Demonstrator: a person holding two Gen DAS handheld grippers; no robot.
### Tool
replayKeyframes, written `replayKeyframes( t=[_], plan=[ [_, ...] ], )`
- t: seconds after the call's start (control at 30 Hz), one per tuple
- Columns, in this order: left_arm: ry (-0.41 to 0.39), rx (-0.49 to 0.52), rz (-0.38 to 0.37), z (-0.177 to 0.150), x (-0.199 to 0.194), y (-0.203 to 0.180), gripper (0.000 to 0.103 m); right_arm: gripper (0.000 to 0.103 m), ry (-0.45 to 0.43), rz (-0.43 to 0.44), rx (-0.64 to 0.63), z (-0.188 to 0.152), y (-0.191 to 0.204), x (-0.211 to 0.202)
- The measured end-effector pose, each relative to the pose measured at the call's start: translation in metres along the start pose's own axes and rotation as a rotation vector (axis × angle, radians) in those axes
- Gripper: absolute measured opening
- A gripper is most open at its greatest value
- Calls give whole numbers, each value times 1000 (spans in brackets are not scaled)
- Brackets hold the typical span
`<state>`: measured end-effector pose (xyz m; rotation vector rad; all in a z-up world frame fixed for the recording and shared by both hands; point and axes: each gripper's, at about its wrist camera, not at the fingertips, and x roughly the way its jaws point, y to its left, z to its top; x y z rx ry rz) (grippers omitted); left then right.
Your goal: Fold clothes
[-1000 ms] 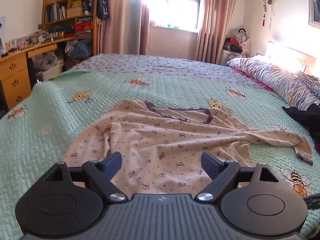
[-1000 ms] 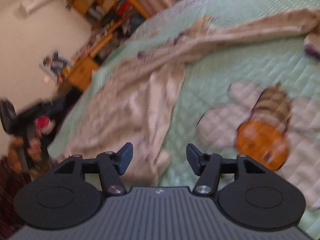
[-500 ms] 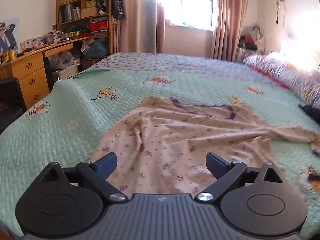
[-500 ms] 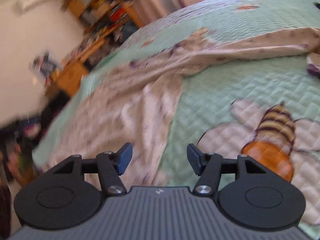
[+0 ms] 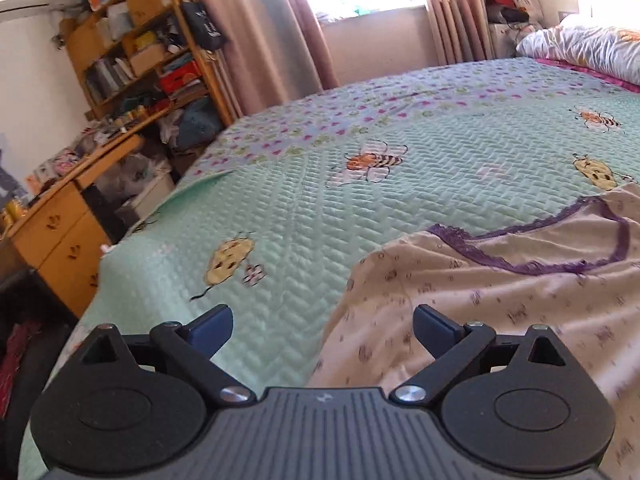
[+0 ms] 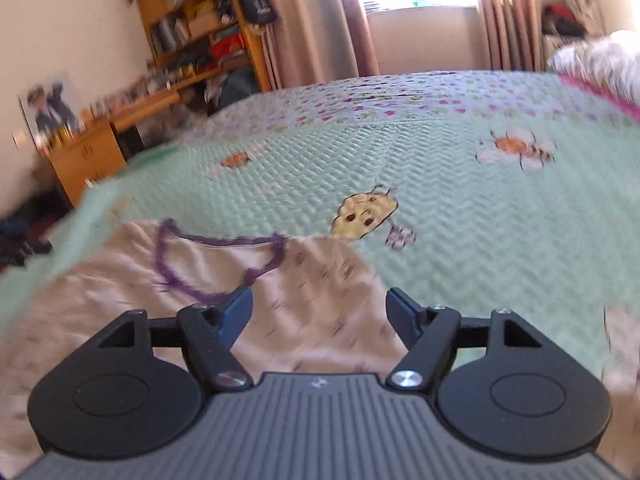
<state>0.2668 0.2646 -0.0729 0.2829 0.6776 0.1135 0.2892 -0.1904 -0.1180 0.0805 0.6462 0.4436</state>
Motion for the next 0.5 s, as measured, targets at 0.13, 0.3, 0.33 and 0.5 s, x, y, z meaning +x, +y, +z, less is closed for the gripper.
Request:
replayKeyframes(
  t=[0.13,0.3,0.33,0.5],
  plan=[
    [3,-15,-92,12,39,2,97,74,21,16,-122,12,4,48],
    [-29,-18,-126,18,64,3,97,75,57,2,-206,19,0,85],
    [-32,-23,-132,20,68,4,97,74,75,29,-184,20,-5,90],
    [-24,11,-151,28,91,2,97,4,120,133,-100,19,-21,99]
  ],
)
